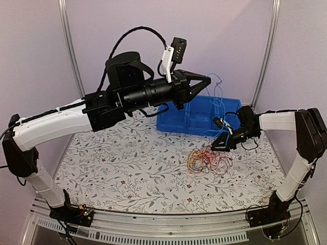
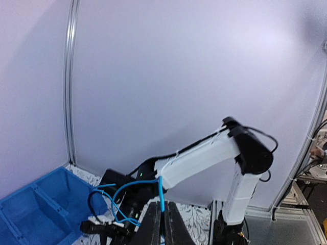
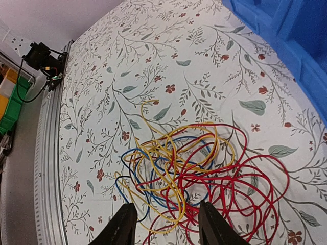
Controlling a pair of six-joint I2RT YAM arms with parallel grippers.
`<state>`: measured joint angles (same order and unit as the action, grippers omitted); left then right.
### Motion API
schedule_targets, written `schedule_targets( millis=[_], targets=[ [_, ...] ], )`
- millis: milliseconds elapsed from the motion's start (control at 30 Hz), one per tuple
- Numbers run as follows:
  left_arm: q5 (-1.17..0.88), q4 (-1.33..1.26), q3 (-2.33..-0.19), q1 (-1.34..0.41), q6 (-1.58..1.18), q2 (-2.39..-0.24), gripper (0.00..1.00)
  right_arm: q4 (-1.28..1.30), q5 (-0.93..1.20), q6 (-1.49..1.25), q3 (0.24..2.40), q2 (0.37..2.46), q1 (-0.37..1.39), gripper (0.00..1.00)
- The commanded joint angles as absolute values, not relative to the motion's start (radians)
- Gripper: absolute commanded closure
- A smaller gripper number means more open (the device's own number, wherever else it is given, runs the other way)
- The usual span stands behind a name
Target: Untangle the cables
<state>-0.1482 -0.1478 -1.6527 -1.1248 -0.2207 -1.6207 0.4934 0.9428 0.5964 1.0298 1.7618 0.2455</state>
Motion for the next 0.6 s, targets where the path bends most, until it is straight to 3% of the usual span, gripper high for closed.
schedule_targets(
  millis=[0, 233, 567],
  targets=[
    [-0.109, -0.116, -1.55, -1.116, -0.233, -1.632, 1.0, 0.577, 0.888, 0.689, 1.051, 1.563, 0.242, 0.51],
    [-0.125, -0.115, -1.44, -1.112, -0.251, -1.642, 1.0, 0.668, 0.816, 0.747, 1.101, 1.401, 0.243, 0.44],
    [-0.18, -0.119, -1.434, -1.102, -0.261, -1.711, 1.0, 0.867, 0.931, 0.841, 1.313, 1.319, 0.317, 0.32]
  ],
)
